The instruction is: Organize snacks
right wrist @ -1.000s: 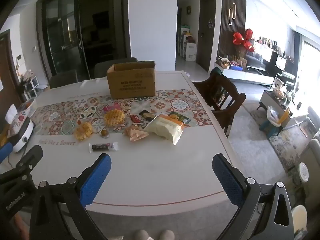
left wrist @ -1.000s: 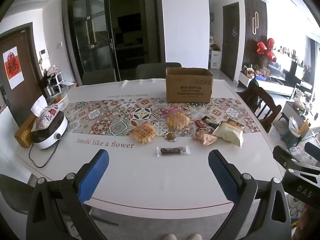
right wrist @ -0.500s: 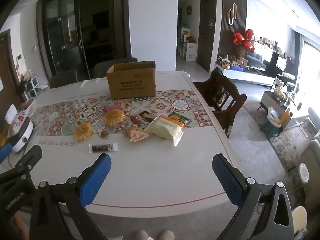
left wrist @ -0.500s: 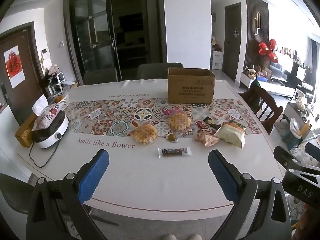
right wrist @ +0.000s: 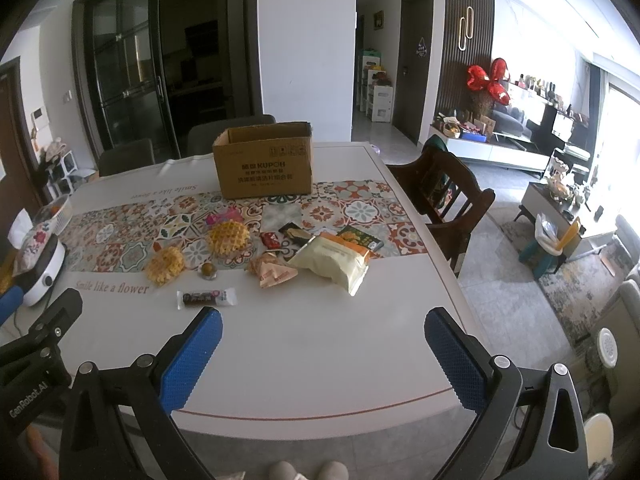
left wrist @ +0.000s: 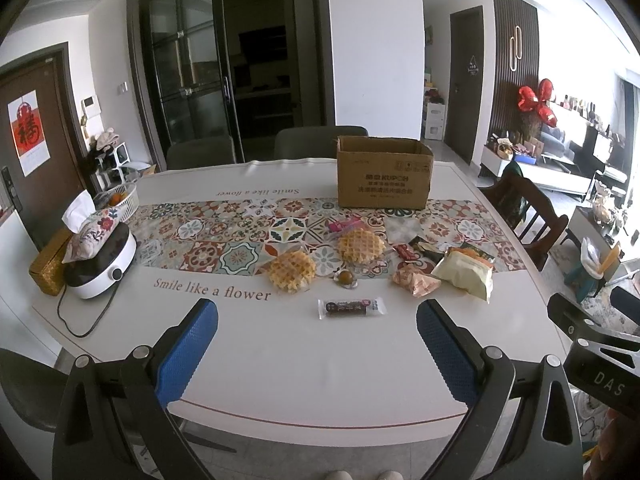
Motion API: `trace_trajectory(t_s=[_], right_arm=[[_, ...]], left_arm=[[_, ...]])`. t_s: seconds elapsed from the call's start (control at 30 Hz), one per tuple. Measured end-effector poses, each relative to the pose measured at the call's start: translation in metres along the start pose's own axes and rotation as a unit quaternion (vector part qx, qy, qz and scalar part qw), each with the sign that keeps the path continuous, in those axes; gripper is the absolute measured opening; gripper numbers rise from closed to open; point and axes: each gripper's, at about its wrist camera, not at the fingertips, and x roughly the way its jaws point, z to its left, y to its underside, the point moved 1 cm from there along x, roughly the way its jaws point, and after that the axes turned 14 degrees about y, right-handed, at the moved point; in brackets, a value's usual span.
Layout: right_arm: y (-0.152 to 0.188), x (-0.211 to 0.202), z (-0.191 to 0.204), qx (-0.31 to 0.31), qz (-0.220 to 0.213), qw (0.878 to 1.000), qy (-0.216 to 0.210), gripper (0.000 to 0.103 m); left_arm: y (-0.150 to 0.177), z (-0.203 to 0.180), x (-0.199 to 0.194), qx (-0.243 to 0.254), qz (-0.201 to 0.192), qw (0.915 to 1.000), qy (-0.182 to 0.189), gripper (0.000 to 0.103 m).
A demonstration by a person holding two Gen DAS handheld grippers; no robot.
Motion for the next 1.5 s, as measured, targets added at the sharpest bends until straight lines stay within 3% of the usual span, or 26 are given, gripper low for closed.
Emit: trace_trajectory(t_s=[1.5], right_arm=[[-0.0010, -0.0014, 0.0101, -0.002, -0.001, 1.000, 0.002, 0.102]], left_arm=[[-0.0018, 0.0009, -0.0004, -0.001, -0.002, 1.0000, 0.001, 0.102]])
